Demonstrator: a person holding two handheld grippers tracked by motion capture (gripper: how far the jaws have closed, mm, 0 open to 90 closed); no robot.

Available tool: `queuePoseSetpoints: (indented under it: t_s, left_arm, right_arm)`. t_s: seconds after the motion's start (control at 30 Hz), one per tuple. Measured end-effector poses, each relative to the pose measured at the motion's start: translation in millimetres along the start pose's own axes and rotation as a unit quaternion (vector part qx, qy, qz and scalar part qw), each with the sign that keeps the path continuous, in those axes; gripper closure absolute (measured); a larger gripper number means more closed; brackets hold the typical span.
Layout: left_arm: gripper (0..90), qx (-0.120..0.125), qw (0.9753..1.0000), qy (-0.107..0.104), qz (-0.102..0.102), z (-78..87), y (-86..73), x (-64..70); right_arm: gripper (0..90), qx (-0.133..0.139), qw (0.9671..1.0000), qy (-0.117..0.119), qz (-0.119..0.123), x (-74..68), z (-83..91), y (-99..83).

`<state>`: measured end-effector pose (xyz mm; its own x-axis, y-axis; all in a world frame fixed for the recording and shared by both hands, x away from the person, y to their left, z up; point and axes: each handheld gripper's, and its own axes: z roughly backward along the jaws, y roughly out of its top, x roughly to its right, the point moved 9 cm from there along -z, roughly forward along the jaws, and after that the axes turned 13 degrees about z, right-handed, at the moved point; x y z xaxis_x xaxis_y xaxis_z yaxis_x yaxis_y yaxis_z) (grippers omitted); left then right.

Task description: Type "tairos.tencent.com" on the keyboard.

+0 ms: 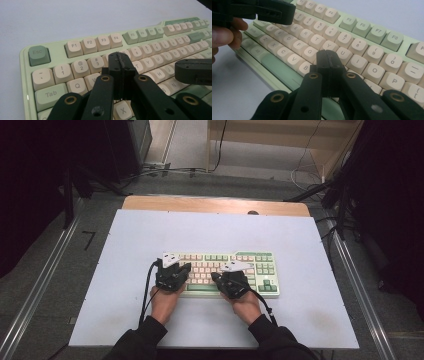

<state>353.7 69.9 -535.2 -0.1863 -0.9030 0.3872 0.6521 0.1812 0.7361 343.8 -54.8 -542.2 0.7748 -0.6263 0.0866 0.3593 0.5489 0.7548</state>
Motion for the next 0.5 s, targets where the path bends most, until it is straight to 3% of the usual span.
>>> queuePoseSetpoints:
  t_s: [0.5]
  left_arm:
    - [90.0,0.001,1.0000,0.001,-0.001,0.6,0.6,-1.3]
  right_arm:
    - [87.4,-0.002,1.0000,0.000,0.003,-0.9,-0.9,-0.6]
